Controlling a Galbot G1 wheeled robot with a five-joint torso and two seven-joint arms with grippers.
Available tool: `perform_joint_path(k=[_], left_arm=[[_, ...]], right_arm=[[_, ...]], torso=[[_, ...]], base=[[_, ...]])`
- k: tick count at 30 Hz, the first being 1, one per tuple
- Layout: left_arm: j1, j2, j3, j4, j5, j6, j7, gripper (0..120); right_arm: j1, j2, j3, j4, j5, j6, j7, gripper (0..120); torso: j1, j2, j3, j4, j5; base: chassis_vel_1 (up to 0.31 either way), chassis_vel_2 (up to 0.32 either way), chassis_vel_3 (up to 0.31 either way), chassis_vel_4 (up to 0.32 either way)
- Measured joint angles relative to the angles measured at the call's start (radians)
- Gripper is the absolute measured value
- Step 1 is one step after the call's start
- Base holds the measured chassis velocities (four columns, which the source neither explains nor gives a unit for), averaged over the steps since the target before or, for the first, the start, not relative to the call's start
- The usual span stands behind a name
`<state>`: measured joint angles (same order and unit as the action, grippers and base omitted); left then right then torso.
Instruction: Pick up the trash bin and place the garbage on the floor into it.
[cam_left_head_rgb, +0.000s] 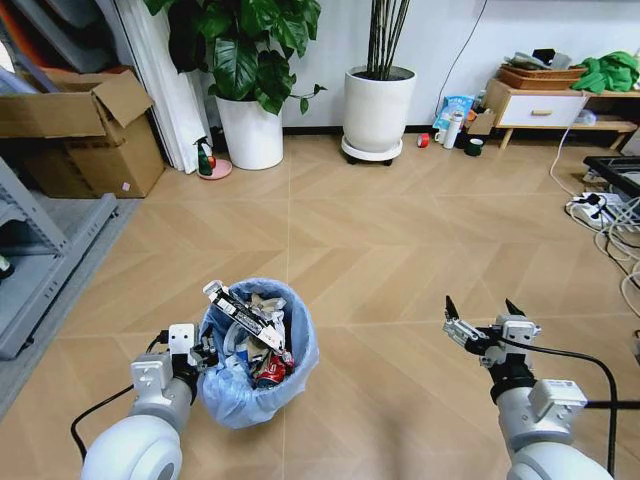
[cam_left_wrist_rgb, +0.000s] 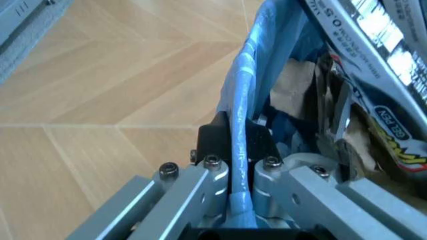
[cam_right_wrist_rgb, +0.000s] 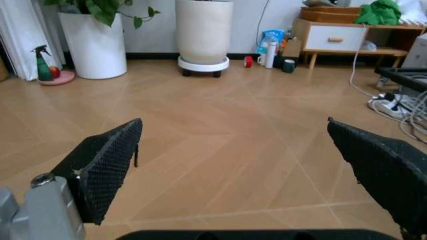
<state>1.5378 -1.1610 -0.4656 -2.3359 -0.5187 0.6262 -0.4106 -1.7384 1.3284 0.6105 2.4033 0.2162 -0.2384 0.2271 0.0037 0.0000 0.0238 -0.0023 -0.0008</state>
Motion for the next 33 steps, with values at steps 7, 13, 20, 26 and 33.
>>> perform_joint_path(k=[7, 13, 20, 26, 33], left_arm=[[-0.024, 0.021, 0.036, 0.028, -0.066, 0.011, -0.047, 0], [-0.069, 0.038, 0.067, 0.071, -0.216, 0.045, -0.146, 0], [-0.155, 0.045, 0.087, 0.168, -0.292, 0.056, -0.21, 0], [-0.231, 0.043, 0.097, 0.272, -0.302, 0.056, -0.228, 0], [-0.244, 0.031, 0.087, 0.328, -0.296, 0.056, -0.228, 0]], right_arm=[[0.004, -0.001, 0.005, -0.006, 0.008, 0.014, 0.0, 100], [0.003, 0.0, 0.012, -0.006, 0.009, 0.017, 0.005, 100], [-0.007, -0.001, 0.025, -0.005, 0.011, 0.025, 0.009, 100], [-0.015, -0.004, 0.036, -0.002, 0.016, 0.028, 0.012, 100], [-0.016, -0.011, 0.053, 0.002, 0.031, 0.03, 0.016, 100]], torso=[[0.0, 0.0, 0.0, 0.0001, 0.0004], [0.0, 0.0, 0.0, 0.0, 0.0004], [0.0, 0.0, 0.0, -0.0001, -0.0002], [0.0, 0.0, 0.0, -0.0001, 0.0001], [0.0, 0.0, 0.0, 0.0, 0.0]], base=[[0.178, -0.178, -0.163, 0.191], [0.027, -0.033, -0.037, 0.048], [-0.024, 0.016, 0.013, -0.021], [0.0, 0.0, 0.0, 0.0], [0.0, 0.0, 0.0, 0.0]])
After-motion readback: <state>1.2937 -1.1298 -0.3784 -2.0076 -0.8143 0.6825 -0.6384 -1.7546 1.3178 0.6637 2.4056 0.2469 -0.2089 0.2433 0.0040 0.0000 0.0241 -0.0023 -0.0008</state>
